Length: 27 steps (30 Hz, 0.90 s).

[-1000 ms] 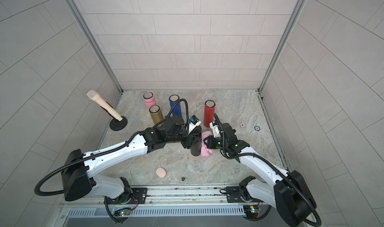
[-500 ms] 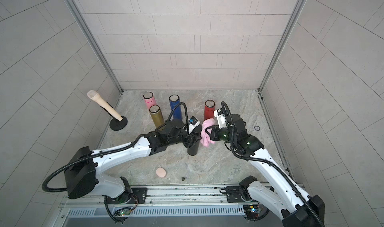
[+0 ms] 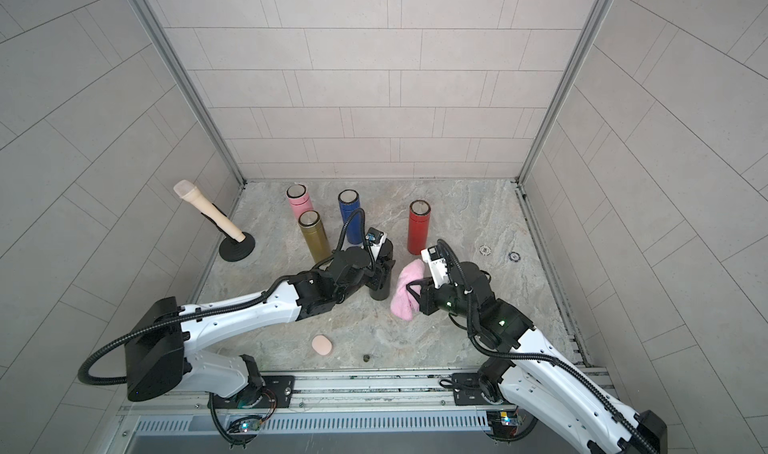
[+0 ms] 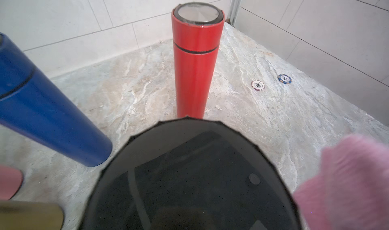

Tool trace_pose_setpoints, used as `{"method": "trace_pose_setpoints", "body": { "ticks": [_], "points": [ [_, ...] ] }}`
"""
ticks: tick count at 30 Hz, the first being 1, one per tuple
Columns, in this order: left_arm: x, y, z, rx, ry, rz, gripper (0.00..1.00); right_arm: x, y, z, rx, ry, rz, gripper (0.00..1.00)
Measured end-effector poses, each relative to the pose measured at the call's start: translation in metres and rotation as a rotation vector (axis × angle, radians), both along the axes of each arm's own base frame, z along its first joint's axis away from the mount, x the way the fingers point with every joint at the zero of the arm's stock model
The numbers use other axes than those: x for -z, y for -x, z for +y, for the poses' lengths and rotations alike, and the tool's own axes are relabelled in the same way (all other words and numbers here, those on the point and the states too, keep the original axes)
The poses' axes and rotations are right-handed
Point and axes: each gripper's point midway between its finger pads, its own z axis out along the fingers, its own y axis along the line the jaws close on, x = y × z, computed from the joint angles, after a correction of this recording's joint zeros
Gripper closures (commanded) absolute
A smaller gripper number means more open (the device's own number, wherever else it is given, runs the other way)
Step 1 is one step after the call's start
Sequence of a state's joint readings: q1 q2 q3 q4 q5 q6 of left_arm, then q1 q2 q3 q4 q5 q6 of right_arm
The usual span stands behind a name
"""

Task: Wipe the surface of the thermos
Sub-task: Wipe the dirt from the surface of the thermos.

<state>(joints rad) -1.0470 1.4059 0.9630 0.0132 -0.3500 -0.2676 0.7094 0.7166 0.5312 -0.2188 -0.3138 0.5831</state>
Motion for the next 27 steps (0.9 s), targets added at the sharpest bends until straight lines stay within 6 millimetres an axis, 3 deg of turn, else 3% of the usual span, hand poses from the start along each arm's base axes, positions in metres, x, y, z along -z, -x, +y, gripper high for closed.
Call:
{"method": "trace_pose_setpoints", "body": {
  "ticks": [4,7,12,15,21,24,27],
  "points": [
    [-0.023,0.012,-0.002,-0.091,0.025,-0.015,1.0,0.036,0.01,0.02,0.007,0.084,-0.01,1.0],
    [-0.032,0.012,0.004,-0.172,0.061,0.001,1.0,0.056,0.006,0.026,0.072,0.113,-0.028,1.0],
    [-0.025,0.01,0.025,-0.294,0.059,0.03,1.0,0.084,-0.012,0.02,0.209,0.174,-0.039,1.0],
    [-0.021,0.01,0.031,-0.322,0.053,0.041,1.0,0.09,-0.02,0.02,0.259,0.186,-0.032,1.0],
    [-0.014,0.006,0.034,-0.376,0.033,0.046,1.0,0.081,-0.026,0.032,0.288,0.112,-0.048,1.0],
    [-0.01,0.005,0.035,-0.404,0.037,0.054,1.0,0.059,-0.022,0.047,0.249,0.045,-0.091,1.0],
    [-0.006,0.005,0.037,-0.423,0.034,0.063,1.0,0.024,-0.022,0.061,0.219,-0.03,-0.138,1.0]
  ]
}}
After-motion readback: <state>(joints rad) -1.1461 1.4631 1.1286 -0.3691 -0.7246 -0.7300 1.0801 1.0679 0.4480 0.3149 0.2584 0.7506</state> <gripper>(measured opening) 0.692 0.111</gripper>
